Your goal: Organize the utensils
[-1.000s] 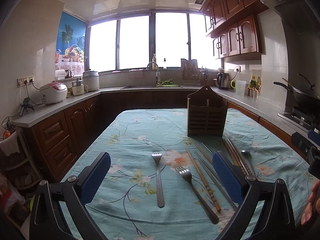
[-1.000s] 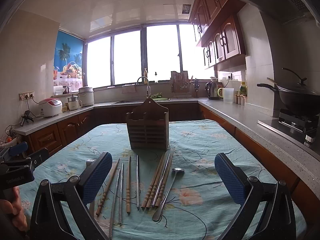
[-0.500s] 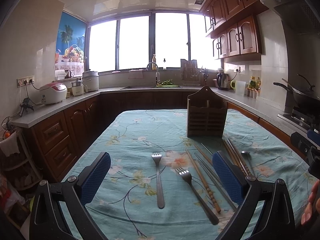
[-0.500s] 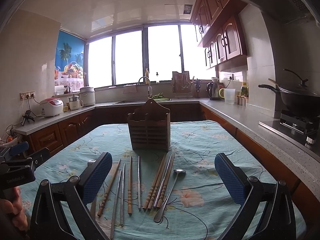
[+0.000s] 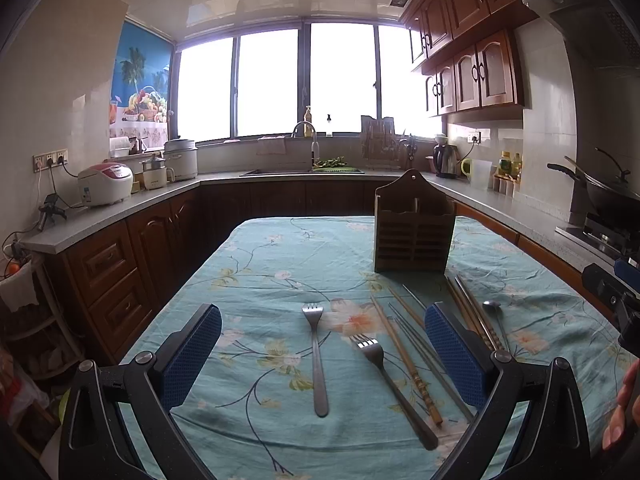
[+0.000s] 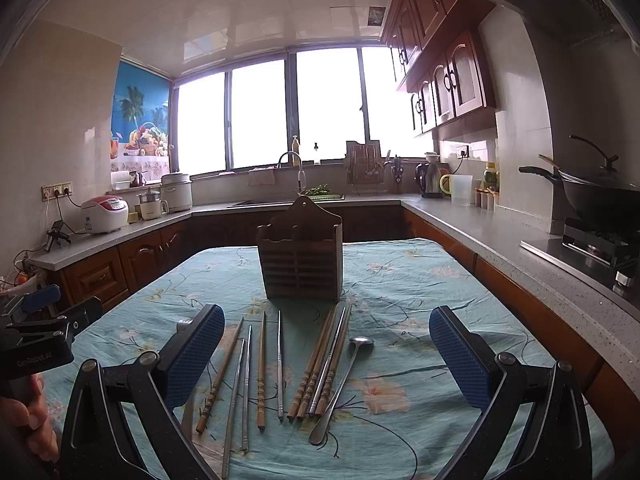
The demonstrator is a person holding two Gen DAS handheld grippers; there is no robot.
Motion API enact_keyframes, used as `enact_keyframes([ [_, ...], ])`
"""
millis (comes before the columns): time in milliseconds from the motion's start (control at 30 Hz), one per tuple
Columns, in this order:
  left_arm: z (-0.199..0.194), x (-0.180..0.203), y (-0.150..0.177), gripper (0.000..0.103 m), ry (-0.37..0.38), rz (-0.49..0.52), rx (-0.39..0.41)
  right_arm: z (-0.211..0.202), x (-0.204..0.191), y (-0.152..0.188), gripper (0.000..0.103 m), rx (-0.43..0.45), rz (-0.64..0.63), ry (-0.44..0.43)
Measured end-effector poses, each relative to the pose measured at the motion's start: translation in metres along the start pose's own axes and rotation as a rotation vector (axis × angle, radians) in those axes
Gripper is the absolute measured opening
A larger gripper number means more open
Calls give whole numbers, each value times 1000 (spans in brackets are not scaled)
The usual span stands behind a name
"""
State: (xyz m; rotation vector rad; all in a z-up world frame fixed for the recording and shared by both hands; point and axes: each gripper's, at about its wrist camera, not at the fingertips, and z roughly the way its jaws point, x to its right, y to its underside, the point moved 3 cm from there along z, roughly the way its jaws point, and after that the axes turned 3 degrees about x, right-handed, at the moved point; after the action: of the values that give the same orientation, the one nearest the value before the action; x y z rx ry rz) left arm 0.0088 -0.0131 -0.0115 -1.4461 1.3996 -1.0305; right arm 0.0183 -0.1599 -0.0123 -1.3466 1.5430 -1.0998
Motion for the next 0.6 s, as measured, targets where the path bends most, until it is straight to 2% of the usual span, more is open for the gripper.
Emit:
enact_keyframes([
  [400,7,-3,1,102,3,-17,-23,4,-1,4,103,-10,8,0],
  [600,22,-8,4,102,40,-60,-91,16,3,7,103,-59,27,3],
])
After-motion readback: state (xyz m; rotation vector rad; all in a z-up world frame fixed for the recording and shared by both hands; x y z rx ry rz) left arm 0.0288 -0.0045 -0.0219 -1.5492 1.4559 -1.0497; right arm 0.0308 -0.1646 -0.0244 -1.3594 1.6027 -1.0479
